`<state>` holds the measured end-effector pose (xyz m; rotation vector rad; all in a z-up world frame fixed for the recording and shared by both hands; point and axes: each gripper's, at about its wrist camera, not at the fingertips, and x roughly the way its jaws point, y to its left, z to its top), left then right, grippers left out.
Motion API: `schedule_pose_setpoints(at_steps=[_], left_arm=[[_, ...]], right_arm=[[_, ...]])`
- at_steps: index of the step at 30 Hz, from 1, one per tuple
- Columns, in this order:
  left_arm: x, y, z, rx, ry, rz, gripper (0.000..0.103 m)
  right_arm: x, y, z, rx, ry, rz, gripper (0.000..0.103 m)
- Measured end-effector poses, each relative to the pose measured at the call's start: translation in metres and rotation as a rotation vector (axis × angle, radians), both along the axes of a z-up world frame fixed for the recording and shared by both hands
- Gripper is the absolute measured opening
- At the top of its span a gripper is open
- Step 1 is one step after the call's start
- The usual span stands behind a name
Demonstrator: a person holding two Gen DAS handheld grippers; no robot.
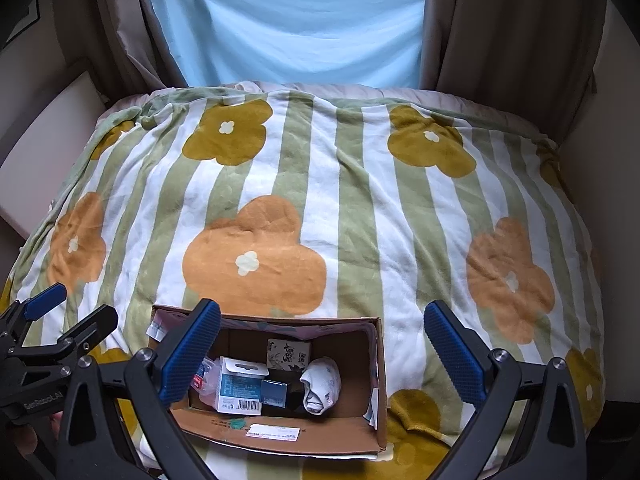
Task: Organize objects
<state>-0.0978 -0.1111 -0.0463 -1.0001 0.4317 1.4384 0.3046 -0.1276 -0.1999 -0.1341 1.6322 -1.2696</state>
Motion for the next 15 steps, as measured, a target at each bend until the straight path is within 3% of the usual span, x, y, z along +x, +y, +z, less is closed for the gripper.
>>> schedule_pose_setpoints(at_steps=[15], left_arm=[[-0.0074,0.0011,0.0043,0.012,0.005,-0.056,0.103]], right_arm=[[0.0057,-0.0012,-0.0059,0.002,0.011,0.004,0.101]])
